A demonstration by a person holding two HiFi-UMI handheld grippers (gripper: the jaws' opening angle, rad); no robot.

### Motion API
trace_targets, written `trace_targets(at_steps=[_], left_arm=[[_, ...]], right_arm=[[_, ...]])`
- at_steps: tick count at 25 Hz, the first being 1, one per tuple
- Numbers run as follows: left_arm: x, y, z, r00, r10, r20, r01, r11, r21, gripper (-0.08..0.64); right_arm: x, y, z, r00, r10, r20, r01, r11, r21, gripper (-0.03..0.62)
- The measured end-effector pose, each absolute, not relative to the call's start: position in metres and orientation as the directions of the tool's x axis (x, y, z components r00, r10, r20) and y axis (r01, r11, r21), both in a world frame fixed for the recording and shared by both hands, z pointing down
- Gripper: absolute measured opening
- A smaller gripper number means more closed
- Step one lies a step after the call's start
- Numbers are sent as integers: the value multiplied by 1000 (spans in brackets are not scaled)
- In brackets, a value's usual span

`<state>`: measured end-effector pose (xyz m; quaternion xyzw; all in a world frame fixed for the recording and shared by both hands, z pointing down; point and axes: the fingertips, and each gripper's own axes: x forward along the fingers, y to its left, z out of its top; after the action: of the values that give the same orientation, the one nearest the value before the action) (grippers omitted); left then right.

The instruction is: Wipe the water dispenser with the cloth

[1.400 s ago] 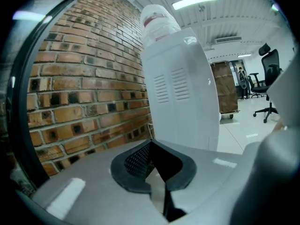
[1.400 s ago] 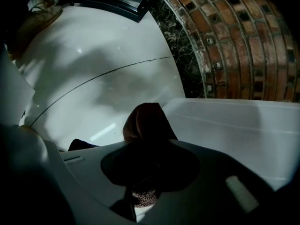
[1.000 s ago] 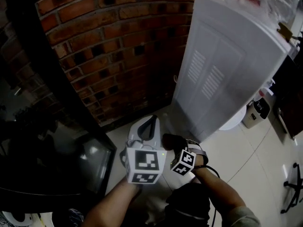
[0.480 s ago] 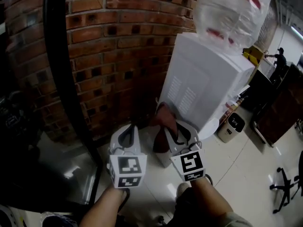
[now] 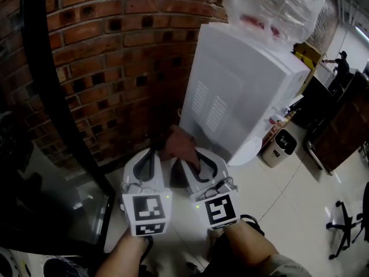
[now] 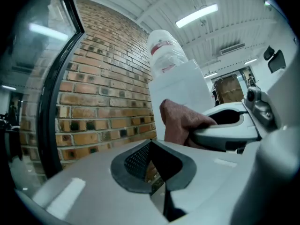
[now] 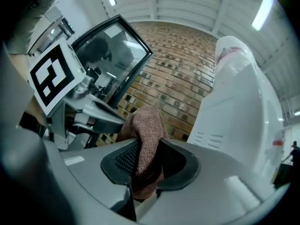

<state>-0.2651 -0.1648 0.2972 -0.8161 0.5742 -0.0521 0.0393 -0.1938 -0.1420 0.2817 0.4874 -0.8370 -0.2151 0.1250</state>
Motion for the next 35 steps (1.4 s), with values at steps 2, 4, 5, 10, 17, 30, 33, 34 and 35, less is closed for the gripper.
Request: trace_targets(at_steps=[2,4,5,10,17,30,33,34,35], left_arm=[[-265,-158,298,314,-948,48,-940,-317,-127,0],[-264,-151,298,286,-957,56,-948,-291,-131,0],[-264,-146,298,272,-960,59,-952,-278,-128,0],[-248,-124,297,222,-973,54,-961,-228,-158,0],[-214,-98,295,159,-987,39,-971,-163,-174,0],[-145,-86,326,120,-987,103,-962,-142,-235,0],[-132,-83,316,122,-987,103,-954,-145,-262,0],[-131,-82,307,126,-988,94,-949,-148,-278,0],[-130,-81,297,131,-988,80,-944,-149,-293,0]], right_arm=[[-184,-140,268,-494,-869,-44,-788,426,444,112],[-175,-135,260,-501,-862,-72,-802,432,412,111],[-170,-133,257,-507,-858,-82,-805,437,401,112],[-148,-121,247,-536,-832,-142,-812,461,358,110],[-117,-104,236,-586,-786,-196,-784,491,379,110],[-63,-89,217,-658,-705,-263,-746,563,355,110],[-48,-93,211,-644,-712,-280,-761,555,337,110],[-46,-92,210,-637,-717,-284,-767,552,327,110],[-45,-91,208,-631,-719,-291,-773,550,317,110]])
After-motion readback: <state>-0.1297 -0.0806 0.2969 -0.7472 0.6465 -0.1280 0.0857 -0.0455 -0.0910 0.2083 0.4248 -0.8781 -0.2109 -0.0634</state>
